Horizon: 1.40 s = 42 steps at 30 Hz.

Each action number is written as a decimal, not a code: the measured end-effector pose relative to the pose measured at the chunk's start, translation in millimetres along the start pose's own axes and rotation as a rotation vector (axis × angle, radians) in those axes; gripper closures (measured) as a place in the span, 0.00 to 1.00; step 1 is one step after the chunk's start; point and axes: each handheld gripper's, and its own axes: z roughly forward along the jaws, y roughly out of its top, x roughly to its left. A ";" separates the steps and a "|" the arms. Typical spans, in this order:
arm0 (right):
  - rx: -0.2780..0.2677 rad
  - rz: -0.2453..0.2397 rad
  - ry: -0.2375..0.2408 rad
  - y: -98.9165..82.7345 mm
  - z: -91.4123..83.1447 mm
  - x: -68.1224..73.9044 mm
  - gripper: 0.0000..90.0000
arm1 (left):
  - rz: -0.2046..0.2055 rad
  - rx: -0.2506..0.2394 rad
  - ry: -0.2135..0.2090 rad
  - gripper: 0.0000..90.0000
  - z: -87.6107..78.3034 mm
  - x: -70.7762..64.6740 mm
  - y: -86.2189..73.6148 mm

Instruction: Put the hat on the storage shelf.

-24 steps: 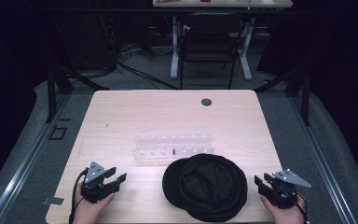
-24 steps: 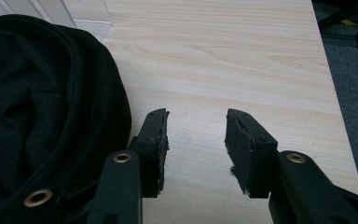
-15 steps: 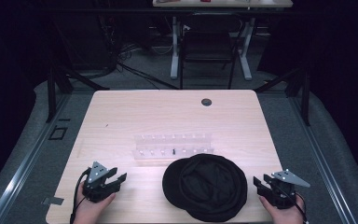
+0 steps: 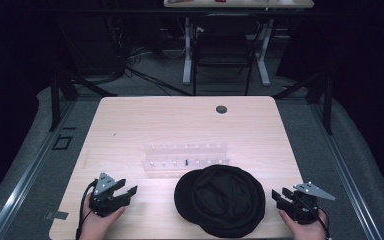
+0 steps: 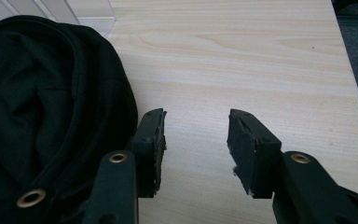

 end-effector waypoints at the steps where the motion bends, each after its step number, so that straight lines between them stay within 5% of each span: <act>1: 0.000 0.000 0.000 0.0 0.0 0.0 0.62 | 0.000 0.000 0.000 0.52 0.0 0.0 0.0; 29: -0.005 0.024 0.043 10.1 -7.7 5.6 0.67 | -0.028 -0.003 -0.014 0.52 -0.4 2.5 -0.4; 42: 0.107 0.024 0.119 35.5 -12.0 15.6 0.72 | -0.023 0.003 -0.022 0.53 0.2 0.8 -0.6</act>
